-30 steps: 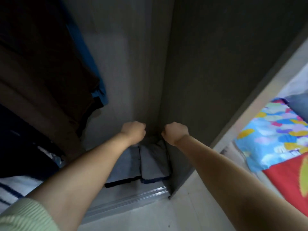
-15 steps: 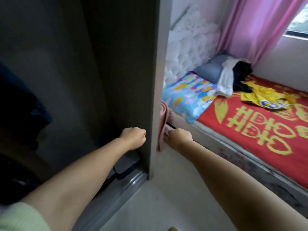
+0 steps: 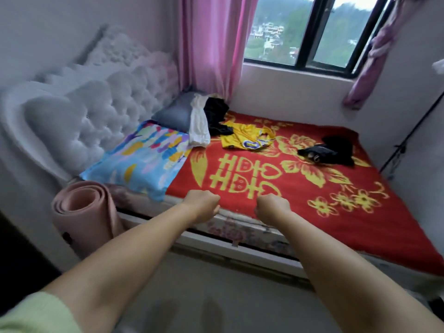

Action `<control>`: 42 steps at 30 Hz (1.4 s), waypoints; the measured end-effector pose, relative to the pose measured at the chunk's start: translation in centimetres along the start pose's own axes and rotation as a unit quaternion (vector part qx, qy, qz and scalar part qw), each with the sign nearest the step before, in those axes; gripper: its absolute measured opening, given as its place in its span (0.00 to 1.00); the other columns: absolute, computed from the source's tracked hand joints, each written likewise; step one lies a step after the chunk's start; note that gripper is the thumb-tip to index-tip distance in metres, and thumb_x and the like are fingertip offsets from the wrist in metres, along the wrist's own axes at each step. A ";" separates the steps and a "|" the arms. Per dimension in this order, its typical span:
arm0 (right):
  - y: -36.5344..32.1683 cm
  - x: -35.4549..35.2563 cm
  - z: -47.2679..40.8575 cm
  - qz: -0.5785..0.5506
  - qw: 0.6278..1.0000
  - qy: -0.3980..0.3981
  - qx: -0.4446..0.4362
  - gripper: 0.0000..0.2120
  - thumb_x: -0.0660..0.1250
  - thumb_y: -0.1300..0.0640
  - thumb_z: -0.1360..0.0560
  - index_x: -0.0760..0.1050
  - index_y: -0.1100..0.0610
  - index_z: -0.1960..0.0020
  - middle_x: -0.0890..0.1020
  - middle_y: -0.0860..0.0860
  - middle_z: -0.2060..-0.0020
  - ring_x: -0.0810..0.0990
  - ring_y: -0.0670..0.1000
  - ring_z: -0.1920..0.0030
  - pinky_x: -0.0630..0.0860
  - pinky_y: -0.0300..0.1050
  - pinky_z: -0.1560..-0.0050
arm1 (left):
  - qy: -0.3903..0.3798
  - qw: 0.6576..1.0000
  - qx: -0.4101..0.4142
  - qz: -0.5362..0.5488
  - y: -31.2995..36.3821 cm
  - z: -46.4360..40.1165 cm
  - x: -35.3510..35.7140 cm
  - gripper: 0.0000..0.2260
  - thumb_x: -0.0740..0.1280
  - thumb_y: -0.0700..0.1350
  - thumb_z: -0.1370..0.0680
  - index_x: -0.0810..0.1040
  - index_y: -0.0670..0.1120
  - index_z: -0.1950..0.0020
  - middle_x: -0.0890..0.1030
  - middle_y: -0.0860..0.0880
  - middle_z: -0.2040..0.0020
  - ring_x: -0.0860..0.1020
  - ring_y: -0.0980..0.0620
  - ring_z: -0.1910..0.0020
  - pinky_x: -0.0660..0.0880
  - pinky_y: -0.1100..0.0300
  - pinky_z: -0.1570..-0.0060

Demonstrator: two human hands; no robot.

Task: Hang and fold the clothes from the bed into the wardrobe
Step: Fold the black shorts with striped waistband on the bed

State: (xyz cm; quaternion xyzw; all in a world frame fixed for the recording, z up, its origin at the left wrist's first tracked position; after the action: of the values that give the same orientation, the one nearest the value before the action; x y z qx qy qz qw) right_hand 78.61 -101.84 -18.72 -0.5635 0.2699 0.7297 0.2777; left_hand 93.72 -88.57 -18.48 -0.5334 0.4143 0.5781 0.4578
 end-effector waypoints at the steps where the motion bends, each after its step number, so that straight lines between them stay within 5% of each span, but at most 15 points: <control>1: 2.2 -0.3 -1.0 -0.001 1.000 -0.003 0.007 0.11 0.55 0.54 0.19 0.75 0.57 0.48 0.79 0.52 0.53 0.76 0.55 0.58 0.70 0.45 0.65 | -0.004 1.000 0.010 0.003 1.1 -2.3 -0.4 0.10 0.56 0.49 0.19 0.74 0.44 0.51 0.80 0.45 0.53 0.78 0.43 0.56 0.70 0.55 0.63; 8: 13.8 -2.3 -9.1 0.014 0.999 -0.014 0.045 0.13 0.54 0.53 0.19 0.74 0.57 0.44 0.79 0.53 0.47 0.78 0.56 0.51 0.71 0.46 0.61 | -0.013 0.999 0.037 0.004 5.8 -15.4 -2.1 0.11 0.55 0.47 0.18 0.73 0.43 0.44 0.79 0.45 0.54 0.75 0.45 0.62 0.63 0.58 0.73; 16: 13.2 -3.6 -20.8 0.031 0.999 -0.003 0.013 0.13 0.54 0.54 0.19 0.75 0.57 0.44 0.80 0.53 0.47 0.79 0.57 0.48 0.72 0.46 0.60 | -0.015 1.000 0.009 -0.021 0.1 -26.8 -1.3 0.12 0.54 0.48 0.18 0.73 0.44 0.41 0.80 0.45 0.48 0.79 0.42 0.52 0.70 0.55 0.64; 24: 18.2 -5.1 -30.1 -0.037 0.995 0.013 0.091 0.14 0.54 0.50 0.19 0.75 0.58 0.46 0.80 0.53 0.49 0.79 0.56 0.49 0.71 0.46 0.59 | -0.012 0.995 0.087 -0.052 -1.8 -41.2 -2.8 0.11 0.54 0.48 0.19 0.73 0.45 0.45 0.80 0.47 0.49 0.78 0.45 0.52 0.68 0.56 0.66; 33: 33.0 1.9 -34.2 -0.069 0.973 -0.048 0.215 0.15 0.55 0.51 0.21 0.76 0.57 0.43 0.80 0.54 0.45 0.79 0.57 0.44 0.72 0.46 0.53 | -0.091 0.976 0.195 -0.036 9.4 -55.5 1.4 0.14 0.54 0.48 0.18 0.72 0.46 0.37 0.80 0.47 0.47 0.80 0.46 0.51 0.76 0.54 0.60; 39: 46.0 9.7 -39.5 -0.121 0.963 -0.087 0.225 0.08 0.54 0.53 0.22 0.70 0.54 0.53 0.81 0.54 0.48 0.80 0.57 0.49 0.69 0.44 0.59 | -0.127 0.977 0.173 0.009 18.5 -68.0 7.0 0.13 0.54 0.47 0.19 0.73 0.44 0.41 0.80 0.45 0.48 0.79 0.43 0.49 0.72 0.54 0.61; 42: 52.3 12.6 -43.7 -0.149 0.958 -0.065 0.237 0.13 0.54 0.54 0.21 0.71 0.56 0.40 0.80 0.55 0.46 0.80 0.59 0.48 0.70 0.47 0.58 | -0.138 0.977 0.155 0.050 22.8 -74.0 10.0 0.14 0.54 0.46 0.20 0.72 0.44 0.39 0.80 0.45 0.46 0.79 0.43 0.49 0.73 0.54 0.60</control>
State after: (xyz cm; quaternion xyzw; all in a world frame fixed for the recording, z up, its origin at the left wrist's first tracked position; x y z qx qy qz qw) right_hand 68.28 -168.06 -36.29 -0.4670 0.3294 0.6303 0.5255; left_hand 89.02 -164.75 -35.15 -0.3499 0.4580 0.5970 0.5580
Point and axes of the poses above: each hand's wrist, its own z-axis away from the middle knuckle, its own x-axis out of the palm, y = z × x, the point moved 2 cm from there along -z, towards the middle knuckle
